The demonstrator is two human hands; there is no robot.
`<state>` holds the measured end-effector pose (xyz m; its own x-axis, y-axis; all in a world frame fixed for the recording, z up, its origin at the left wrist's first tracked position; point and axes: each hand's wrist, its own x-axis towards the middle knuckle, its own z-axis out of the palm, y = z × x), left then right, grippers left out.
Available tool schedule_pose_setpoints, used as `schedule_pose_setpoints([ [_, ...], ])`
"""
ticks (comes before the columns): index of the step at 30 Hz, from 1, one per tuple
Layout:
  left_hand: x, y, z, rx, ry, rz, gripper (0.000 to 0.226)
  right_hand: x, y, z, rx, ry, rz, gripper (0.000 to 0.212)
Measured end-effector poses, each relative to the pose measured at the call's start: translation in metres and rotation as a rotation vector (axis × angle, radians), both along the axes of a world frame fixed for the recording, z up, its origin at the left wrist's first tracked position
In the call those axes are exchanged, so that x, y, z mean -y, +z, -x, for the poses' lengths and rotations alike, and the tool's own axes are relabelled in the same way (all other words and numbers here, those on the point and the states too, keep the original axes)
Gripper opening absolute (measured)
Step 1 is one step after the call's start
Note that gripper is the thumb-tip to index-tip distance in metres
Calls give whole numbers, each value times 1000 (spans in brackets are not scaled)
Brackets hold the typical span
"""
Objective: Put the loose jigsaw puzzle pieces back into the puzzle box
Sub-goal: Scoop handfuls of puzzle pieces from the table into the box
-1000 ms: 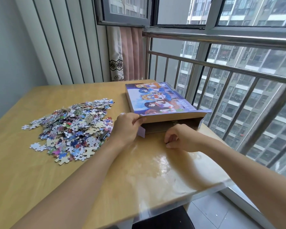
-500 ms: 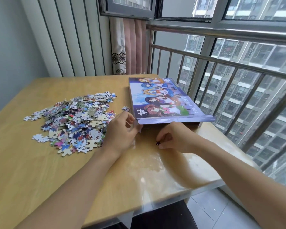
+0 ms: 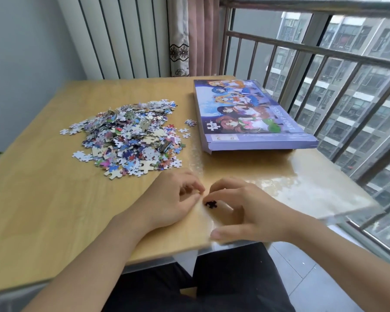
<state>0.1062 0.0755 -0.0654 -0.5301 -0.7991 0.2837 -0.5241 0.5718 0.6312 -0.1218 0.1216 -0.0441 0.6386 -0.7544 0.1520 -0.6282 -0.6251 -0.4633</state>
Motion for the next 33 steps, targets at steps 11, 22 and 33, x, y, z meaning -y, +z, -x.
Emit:
schedule_pose_setpoints([
  [11,-9,2,10,23,-15,22,6,-49,-9,5,251,-2,2,7],
  [22,58,39,-53,-154,675,165,8,121,27,-107,249,-340,179,18],
  [33,78,0,-92,-221,1103,-52,50,170,2,-160,279,-380,275,8],
])
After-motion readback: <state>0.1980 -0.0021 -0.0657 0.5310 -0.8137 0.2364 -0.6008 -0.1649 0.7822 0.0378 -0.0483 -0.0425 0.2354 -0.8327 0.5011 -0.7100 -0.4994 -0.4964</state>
